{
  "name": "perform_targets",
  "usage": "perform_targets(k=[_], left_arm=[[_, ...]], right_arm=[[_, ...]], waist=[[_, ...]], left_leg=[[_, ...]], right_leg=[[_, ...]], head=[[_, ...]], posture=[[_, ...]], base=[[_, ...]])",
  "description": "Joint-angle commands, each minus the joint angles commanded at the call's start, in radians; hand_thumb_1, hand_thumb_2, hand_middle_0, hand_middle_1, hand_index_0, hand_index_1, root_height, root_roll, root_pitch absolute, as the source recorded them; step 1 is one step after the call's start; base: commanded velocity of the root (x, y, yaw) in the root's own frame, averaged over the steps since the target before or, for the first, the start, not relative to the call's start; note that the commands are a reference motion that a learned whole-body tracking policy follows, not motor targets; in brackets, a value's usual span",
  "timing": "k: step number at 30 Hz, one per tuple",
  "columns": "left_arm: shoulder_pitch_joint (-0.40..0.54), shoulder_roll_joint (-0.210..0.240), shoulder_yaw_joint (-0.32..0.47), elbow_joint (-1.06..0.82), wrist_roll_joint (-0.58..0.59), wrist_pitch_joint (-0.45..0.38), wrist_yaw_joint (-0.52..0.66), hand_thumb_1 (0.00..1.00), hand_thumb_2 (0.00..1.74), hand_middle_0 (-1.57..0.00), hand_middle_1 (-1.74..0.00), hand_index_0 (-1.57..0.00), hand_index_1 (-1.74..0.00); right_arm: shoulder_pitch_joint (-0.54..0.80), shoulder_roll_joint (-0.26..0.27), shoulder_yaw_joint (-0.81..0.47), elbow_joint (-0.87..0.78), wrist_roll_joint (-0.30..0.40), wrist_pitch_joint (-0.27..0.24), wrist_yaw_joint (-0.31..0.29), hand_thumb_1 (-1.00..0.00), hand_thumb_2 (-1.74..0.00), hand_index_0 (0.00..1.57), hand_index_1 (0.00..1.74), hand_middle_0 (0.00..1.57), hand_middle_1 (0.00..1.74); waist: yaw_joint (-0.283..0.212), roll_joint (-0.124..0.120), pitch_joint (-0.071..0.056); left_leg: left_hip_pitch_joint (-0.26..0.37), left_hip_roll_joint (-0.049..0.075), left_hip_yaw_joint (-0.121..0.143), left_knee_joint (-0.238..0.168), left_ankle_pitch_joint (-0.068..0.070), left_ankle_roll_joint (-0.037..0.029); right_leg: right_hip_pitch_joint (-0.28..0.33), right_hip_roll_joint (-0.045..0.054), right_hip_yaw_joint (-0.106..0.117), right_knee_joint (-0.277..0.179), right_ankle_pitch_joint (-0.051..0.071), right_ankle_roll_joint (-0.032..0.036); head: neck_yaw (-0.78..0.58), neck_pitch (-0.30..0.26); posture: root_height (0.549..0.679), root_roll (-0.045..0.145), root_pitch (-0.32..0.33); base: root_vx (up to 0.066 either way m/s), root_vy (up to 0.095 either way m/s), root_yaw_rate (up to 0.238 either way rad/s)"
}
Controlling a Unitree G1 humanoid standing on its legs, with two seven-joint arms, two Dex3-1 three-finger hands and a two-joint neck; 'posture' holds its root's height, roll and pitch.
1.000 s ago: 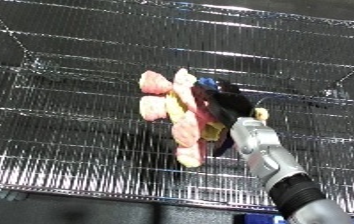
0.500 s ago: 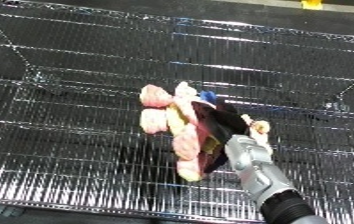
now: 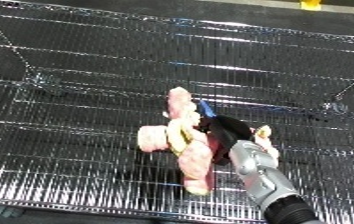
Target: Pick up the object and place it into the box
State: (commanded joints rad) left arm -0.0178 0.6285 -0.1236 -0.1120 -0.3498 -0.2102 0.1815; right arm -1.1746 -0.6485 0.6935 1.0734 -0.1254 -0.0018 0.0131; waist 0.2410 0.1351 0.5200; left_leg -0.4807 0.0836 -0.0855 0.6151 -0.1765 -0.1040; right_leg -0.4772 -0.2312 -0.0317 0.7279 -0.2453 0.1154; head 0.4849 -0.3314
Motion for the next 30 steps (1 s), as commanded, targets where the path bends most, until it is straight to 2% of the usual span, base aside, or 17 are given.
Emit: perform_targets(k=[11,15,19,20,21,24,30], left_arm=[[-0.015,-0.004,-0.013,0.028,-0.005,0.012,-0.009,1.00,1.74,-1.57,-1.74,-1.57,-1.74],[-0.009,-0.006,-0.007,0.046,-0.007,0.020,-0.013,1.00,1.74,-1.57,-1.74,-1.57,-1.74],[-0.005,-0.011,0.004,0.059,-0.001,0.027,-0.012,1.00,1.74,-1.57,-1.74,-1.57,-1.74],[-0.005,-0.011,0.004,0.059,-0.001,0.027,-0.012,1.00,1.74,-1.57,-1.74,-1.57,-1.74],[-0.005,-0.017,0.011,0.062,0.002,0.031,-0.010,1.00,1.74,-1.57,-1.74,-1.57,-1.74],[-0.002,-0.031,0.023,0.064,0.007,0.036,-0.007,1.00,1.74,-1.57,-1.74,-1.57,-1.74],[0.011,-0.064,0.048,0.057,0.018,0.048,-0.006,1.00,1.74,-1.57,-1.74,-1.57,-1.74]], right_arm=[[0.030,-0.038,-0.016,-0.085,0.012,-0.002,-0.016,-0.90,-1.57,1.41,1.57,1.41,1.57],[0.050,-0.086,-0.039,-0.200,0.032,-0.019,-0.037,-0.90,-1.57,1.41,1.57,1.41,1.57],[0.094,-0.152,-0.084,-0.350,0.044,-0.030,-0.058,-0.90,-1.57,1.41,1.57,1.41,1.57],[0.094,-0.152,-0.084,-0.350,0.044,-0.030,-0.058,-0.90,-1.57,1.41,1.57,1.41,1.57],[0.133,-0.189,-0.124,-0.439,0.055,-0.032,-0.067,-0.90,-1.57,1.41,1.57,1.41,1.57],[0.204,-0.238,-0.204,-0.572,0.082,-0.036,-0.083,-0.90,-1.57,1.41,1.57,1.41,1.57],[0.368,-0.301,-0.406,-0.777,0.140,-0.046,-0.124,-0.90,-1.57,1.41,1.57,1.41,1.57]], waist=[[-0.014,-0.011,0.000],[-0.031,-0.023,0.000],[-0.053,-0.032,0.000],[-0.053,-0.032,0.000],[-0.068,-0.037,0.000],[-0.090,-0.042,0.000],[-0.134,-0.048,0.000]], left_leg=[[0.027,0.007,0.004,-0.008,0.006,-0.0003],[0.058,0.013,0.009,-0.023,0.008,0.0009],[0.089,0.019,0.013,-0.031,0.006,0.0044],[0.089,0.019,0.013,-0.031,0.006,0.0044],[0.100,0.021,0.017,-0.031,0.004,0.0056],[0.114,0.025,0.024,-0.031,0.004,0.0055],[0.146,0.030,0.039,-0.036,0.005,0.0048]], right_leg=[[0.017,0.0023,0.005,0.006,-0.001,-0.0025],[0.041,0.0038,0.008,-0.003,0.000,-0.0041],[0.065,0.0053,0.014,-0.007,-0.004,-0.0073],[0.065,0.0053,0.014,-0.007,-0.004,-0.0073],[0.074,0.0048,0.017,-0.008,-0.005,-0.0092],[0.086,0.0030,0.020,-0.008,-0.007,-0.0120],[0.106,0.0015,0.030,-0.004,-0.009,-0.0185]], head=[[0.005,-0.028],[-0.011,-0.034],[-0.017,-0.009],[-0.017,-0.009],[-0.021,-0.011],[-0.024,-0.021],[-0.029,-0.004]], posture=[[0.634,0.028,0.034],[0.635,0.029,0.014],[0.636,0.030,-0.007],[0.636,0.030,-0.007],[0.635,0.031,-0.016],[0.635,0.033,-0.030],[0.635,0.038,-0.057]], base=[[-0.032,-0.001,-0.029],[-0.042,-0.005,-0.096],[-0.027,-0.006,-0.099],[-0.021,-0.007,-0.085],[-0.029,-0.008,-0.063],[-0.029,-0.009,-0.046],[-0.024,-0.018,-0.061]])
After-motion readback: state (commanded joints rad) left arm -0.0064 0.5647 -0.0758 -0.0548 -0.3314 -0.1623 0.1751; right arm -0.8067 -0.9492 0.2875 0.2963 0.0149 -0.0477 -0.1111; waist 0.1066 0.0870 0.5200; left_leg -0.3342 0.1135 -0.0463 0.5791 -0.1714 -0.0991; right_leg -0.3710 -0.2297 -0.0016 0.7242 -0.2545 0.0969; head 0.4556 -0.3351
